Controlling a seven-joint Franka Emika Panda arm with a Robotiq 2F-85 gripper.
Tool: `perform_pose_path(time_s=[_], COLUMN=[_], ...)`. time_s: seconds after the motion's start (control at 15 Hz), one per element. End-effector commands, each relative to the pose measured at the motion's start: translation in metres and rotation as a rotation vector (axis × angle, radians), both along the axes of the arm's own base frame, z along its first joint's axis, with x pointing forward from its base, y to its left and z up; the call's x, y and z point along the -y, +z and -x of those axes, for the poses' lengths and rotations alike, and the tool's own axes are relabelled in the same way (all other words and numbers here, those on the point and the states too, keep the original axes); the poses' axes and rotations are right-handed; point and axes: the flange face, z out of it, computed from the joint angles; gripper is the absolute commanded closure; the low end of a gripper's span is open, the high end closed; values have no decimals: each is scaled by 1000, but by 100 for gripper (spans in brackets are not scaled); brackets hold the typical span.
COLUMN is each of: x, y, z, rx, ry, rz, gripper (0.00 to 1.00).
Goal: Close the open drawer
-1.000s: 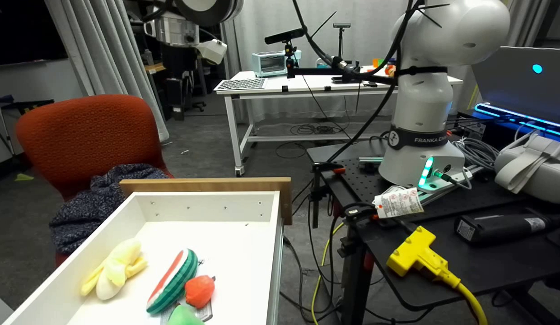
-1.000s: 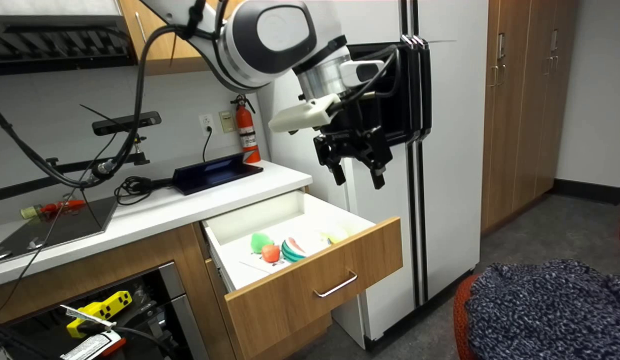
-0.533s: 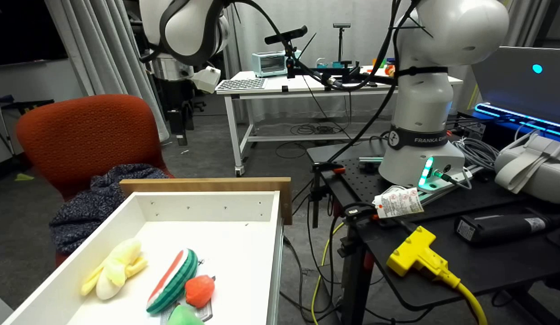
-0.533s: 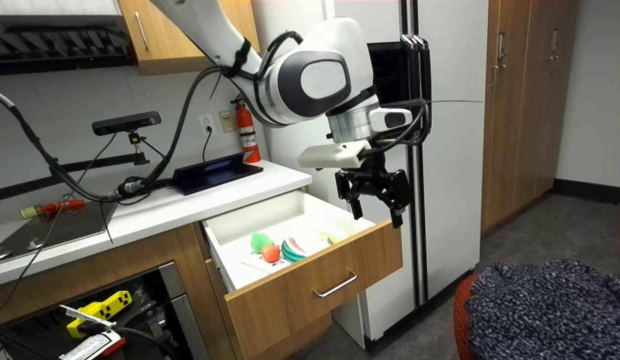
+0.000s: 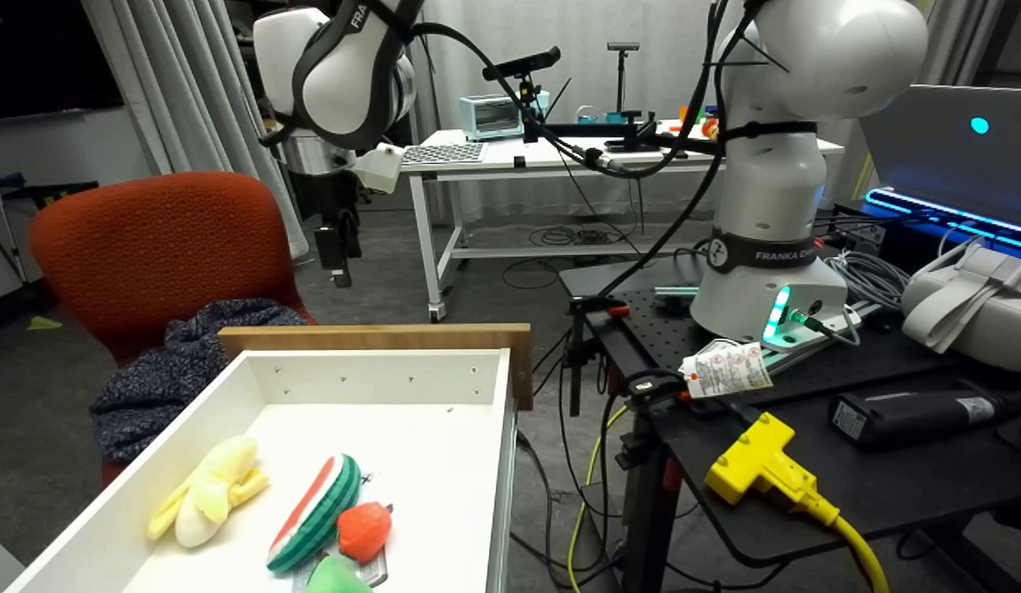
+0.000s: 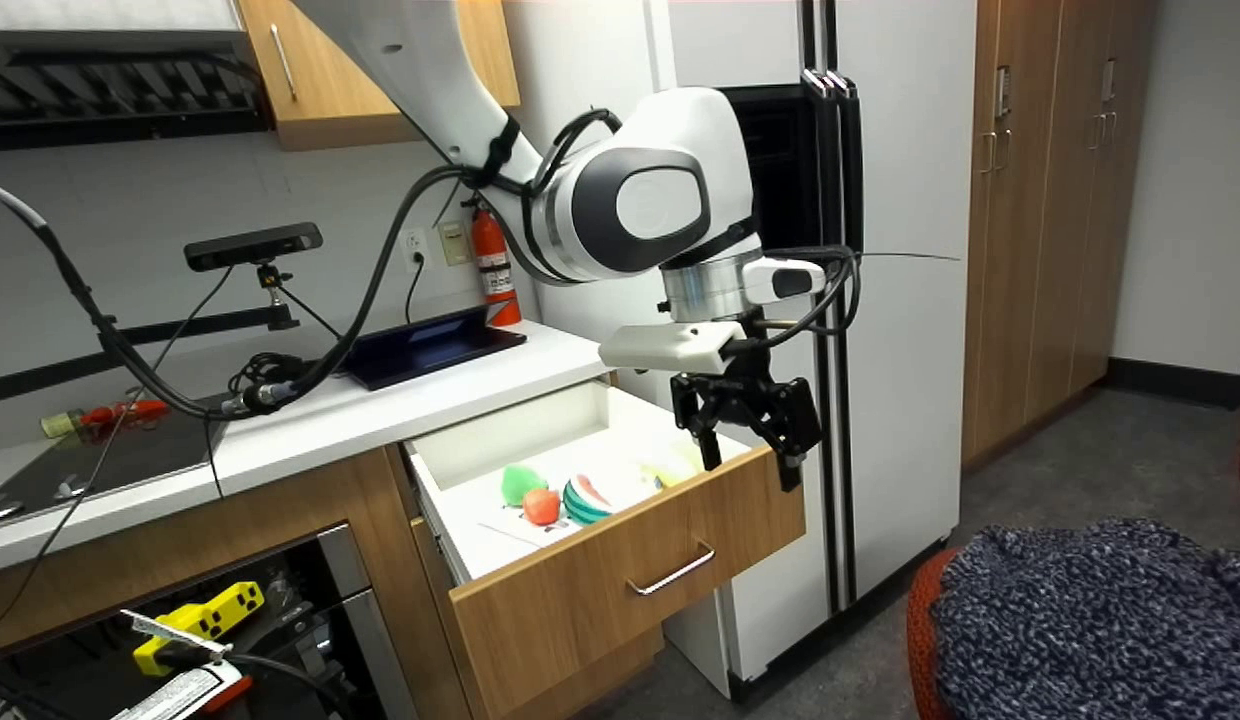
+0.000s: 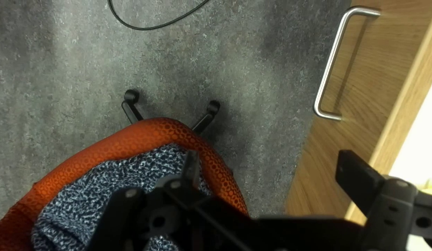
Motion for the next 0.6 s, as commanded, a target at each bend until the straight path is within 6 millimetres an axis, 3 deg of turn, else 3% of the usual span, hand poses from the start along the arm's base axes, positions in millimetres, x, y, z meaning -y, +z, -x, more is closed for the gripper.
perform_pose_path(time_s=[0.0, 0.27, 0.53], x=[0, 2, 4], y=[0, 0, -22], z=[0, -3, -12], rx=[-2, -2, -28], ry=[0, 0, 27], rz=[0, 6, -9], gripper=[0, 0, 0])
